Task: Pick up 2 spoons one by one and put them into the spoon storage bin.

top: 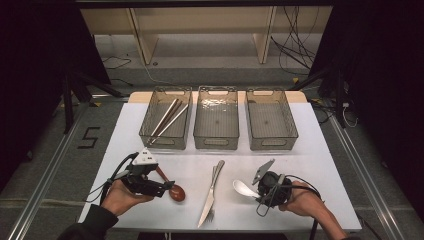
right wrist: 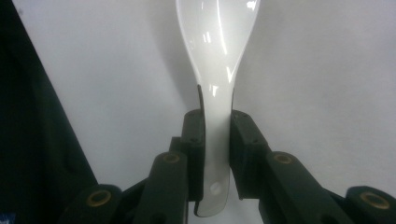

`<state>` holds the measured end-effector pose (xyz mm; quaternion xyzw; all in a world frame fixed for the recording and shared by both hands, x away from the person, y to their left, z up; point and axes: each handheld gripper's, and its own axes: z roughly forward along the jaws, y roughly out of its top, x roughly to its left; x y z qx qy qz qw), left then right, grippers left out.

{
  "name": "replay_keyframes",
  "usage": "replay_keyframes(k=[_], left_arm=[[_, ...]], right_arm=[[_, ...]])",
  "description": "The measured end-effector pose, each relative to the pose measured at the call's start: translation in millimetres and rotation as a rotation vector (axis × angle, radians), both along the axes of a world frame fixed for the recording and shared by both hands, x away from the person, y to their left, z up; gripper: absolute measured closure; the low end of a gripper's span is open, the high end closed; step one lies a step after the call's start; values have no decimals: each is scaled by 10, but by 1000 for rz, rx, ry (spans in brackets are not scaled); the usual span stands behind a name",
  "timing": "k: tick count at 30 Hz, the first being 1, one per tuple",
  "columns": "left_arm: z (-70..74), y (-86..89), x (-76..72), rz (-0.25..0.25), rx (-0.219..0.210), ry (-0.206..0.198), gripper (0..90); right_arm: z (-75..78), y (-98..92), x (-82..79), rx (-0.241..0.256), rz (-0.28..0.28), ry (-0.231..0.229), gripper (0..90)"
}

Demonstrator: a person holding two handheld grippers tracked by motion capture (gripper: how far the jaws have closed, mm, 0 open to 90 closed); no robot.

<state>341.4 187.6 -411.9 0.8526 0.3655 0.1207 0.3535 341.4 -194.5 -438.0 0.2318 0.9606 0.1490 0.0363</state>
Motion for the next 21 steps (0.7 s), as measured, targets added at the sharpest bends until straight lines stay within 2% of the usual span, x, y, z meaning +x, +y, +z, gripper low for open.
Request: replay_keyframes(k=[2,6,10,21], left_arm=[[-3,6,4,3,-2,0,150],[0,25,9,12,-8,-3,150],[7,44,17,20,-13,-6,150],[26,82,25,29,-21,-15,150]], right_arm=[[33,-19,26,23,-16,-10,776],[98,-42,65,38,-53,-24,777],[187,-65,120,81,-84,-31,776],[483,-21,441,184,-166,-55,777]])
